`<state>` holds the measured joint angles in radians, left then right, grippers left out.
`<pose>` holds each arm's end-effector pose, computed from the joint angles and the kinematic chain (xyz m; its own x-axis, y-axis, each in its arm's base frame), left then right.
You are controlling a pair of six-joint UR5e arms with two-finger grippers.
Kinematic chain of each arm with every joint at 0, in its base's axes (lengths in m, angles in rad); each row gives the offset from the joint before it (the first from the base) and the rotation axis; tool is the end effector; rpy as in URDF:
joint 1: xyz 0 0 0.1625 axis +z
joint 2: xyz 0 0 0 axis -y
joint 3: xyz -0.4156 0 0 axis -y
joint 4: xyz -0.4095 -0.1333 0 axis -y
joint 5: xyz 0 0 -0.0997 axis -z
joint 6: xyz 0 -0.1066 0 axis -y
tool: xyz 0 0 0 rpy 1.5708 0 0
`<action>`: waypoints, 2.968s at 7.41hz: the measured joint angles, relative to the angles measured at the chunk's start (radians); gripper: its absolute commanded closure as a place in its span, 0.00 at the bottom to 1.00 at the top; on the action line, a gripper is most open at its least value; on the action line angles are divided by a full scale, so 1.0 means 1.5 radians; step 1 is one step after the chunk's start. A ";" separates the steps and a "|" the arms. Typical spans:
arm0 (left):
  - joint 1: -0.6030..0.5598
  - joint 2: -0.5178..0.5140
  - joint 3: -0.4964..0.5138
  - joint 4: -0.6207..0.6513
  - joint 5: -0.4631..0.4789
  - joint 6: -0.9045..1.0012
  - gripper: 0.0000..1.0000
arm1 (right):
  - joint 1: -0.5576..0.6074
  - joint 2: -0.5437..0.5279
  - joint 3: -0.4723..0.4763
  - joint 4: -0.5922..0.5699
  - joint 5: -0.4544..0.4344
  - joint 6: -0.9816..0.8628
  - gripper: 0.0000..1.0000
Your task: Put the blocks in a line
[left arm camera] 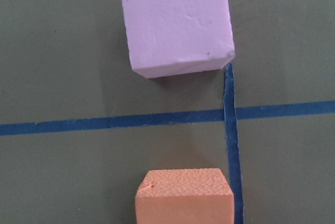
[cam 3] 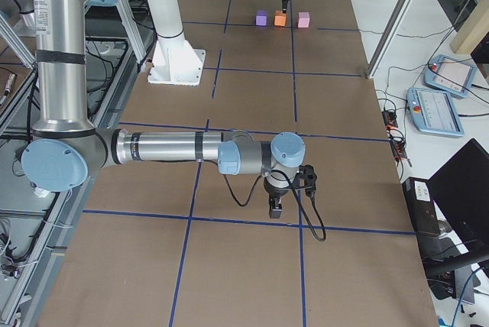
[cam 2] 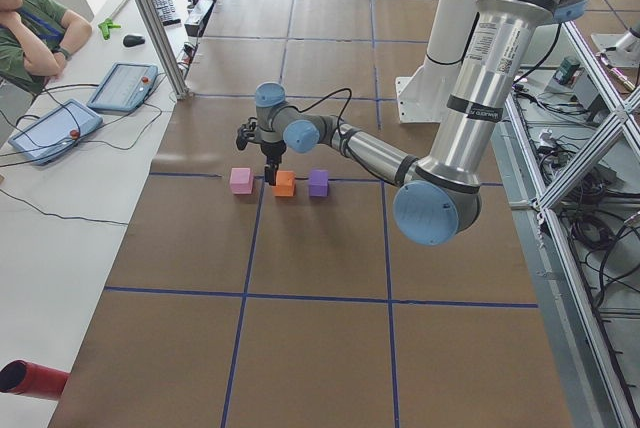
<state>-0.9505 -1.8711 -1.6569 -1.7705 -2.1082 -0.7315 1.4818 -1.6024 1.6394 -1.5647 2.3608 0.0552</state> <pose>0.3056 -0.5632 0.4263 0.7212 0.0902 -0.6868 -0.0034 0.9919 0.1267 0.0130 -0.5021 0.6334 0.7022 -0.0380 0.7110 0.0501 0.9987 0.0039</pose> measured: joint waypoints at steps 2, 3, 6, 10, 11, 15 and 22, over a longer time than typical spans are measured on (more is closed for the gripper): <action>-0.053 -0.001 -0.020 0.033 -0.008 0.088 0.00 | 0.000 0.000 0.000 0.000 0.000 0.000 0.00; -0.103 -0.002 -0.021 0.065 -0.011 0.150 0.00 | 0.000 0.000 0.000 0.000 0.000 0.000 0.00; -0.232 0.017 0.012 0.103 -0.033 0.246 0.00 | 0.000 0.000 0.000 0.000 0.000 0.000 0.00; -0.343 0.107 0.088 0.113 -0.157 0.484 0.00 | 0.000 0.000 0.000 0.000 0.001 0.000 0.00; -0.362 0.135 0.091 0.119 -0.170 0.533 0.00 | 0.000 0.000 0.000 0.000 0.001 0.000 0.00; -0.416 0.163 0.054 0.220 -0.171 0.593 0.00 | 0.000 0.000 0.000 0.000 0.000 0.000 0.00; -0.418 0.187 0.059 0.231 -0.171 0.683 0.00 | 0.000 0.000 0.000 0.000 0.000 0.000 0.00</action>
<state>-1.5770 -1.5913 -1.5691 -1.4247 -2.3651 0.2925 1.4818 -1.6022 1.6391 -1.5647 2.3611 0.0552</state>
